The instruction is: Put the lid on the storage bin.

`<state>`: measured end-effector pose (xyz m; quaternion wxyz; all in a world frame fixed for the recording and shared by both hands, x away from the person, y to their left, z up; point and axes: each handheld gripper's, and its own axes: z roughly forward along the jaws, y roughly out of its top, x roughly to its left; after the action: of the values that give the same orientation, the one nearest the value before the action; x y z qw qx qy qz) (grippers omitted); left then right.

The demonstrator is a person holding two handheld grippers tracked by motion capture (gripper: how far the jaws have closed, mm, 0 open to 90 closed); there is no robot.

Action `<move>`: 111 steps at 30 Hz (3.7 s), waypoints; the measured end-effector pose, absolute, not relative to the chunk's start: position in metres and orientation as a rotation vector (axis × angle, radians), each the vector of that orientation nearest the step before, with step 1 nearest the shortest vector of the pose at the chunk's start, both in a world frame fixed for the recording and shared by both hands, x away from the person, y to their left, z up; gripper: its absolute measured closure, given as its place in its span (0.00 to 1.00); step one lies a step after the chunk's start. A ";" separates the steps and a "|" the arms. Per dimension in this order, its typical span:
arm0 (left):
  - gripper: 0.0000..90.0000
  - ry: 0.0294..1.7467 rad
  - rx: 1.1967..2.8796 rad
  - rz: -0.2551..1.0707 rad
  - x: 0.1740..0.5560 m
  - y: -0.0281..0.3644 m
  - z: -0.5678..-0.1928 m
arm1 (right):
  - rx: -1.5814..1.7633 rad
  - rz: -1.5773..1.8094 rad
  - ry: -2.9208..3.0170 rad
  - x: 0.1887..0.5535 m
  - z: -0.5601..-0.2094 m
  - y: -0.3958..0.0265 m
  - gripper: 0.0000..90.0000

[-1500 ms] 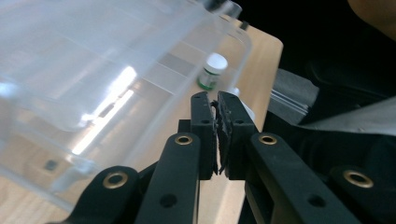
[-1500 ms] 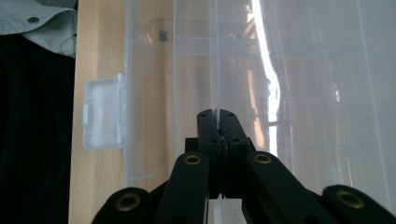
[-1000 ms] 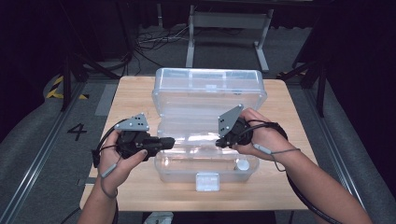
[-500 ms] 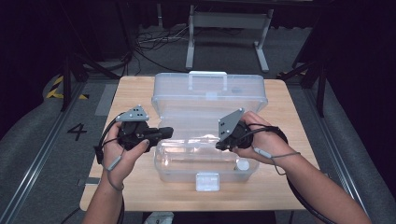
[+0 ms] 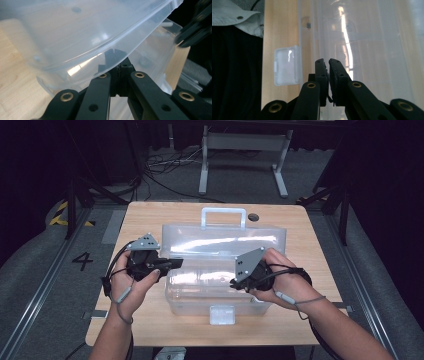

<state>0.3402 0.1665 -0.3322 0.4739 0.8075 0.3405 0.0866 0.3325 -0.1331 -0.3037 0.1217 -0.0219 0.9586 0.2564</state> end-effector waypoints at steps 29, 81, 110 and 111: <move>0.99 0.836 2.004 0.186 0.335 0.169 -0.335 | 0.025 1.005 2.737 0.323 -0.285 -0.167 1.00; 0.96 0.853 2.106 0.152 0.328 0.169 -0.340 | 0.794 1.308 2.474 0.332 -0.340 -0.276 1.00; 0.90 0.881 2.213 0.111 0.321 0.169 -0.348 | 0.812 1.220 2.559 0.331 -0.347 -0.279 1.00; 0.89 0.880 2.212 0.111 0.320 0.169 -0.348 | 0.809 1.219 2.560 0.331 -0.347 -0.279 1.00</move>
<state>0.3204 0.1690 -0.3477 0.3704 0.8622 0.3430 0.0434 0.3310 -0.2788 -0.3470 0.0962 0.2732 0.8642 0.4113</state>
